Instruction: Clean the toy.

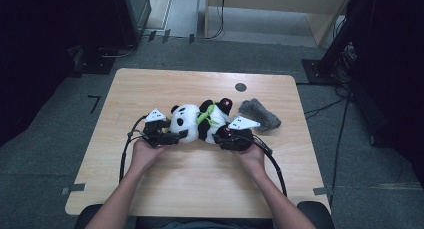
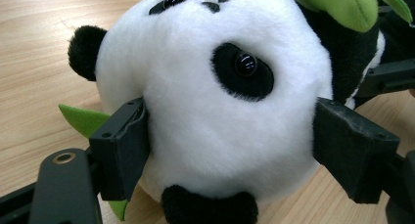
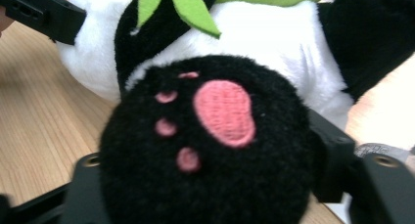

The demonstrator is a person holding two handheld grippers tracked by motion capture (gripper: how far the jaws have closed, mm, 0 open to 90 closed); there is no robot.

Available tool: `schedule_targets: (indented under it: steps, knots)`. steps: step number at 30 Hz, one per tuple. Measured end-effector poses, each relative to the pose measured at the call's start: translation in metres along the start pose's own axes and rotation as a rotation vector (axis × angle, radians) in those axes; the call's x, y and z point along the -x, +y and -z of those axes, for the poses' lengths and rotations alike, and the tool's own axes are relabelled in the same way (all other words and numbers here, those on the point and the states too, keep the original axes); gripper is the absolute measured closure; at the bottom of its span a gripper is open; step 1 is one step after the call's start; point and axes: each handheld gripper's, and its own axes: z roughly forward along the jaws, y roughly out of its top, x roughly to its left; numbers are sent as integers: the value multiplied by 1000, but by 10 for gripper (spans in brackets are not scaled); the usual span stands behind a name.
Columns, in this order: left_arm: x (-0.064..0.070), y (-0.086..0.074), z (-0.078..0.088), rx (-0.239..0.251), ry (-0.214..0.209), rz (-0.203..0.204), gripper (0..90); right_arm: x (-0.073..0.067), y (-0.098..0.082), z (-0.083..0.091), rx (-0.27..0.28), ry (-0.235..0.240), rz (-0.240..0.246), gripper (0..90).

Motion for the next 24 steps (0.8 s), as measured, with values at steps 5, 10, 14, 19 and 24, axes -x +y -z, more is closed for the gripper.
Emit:
schedule_targets:
  steps: [5, 10, 14, 19, 24]
  knots:
    - [-1, 2, 2, 13, 1, 8, 185, 3, 10, 4, -14, 7, -47, 507]
    - [0, 5, 11, 38, -18, -13, 184, 9, 24, 10, -25, 31, -79, 537]
    - [3, 5, 18, 46, -34, -56, 187, 13, 32, 20, -14, 28, -79, 544]
    - [7, 1, 24, 54, -55, -75, 196, 23, 37, 33, 5, 8, -117, 546]
    - [9, -3, 19, 39, -52, -109, 194, 30, 42, 46, 42, 7, -163, 544]
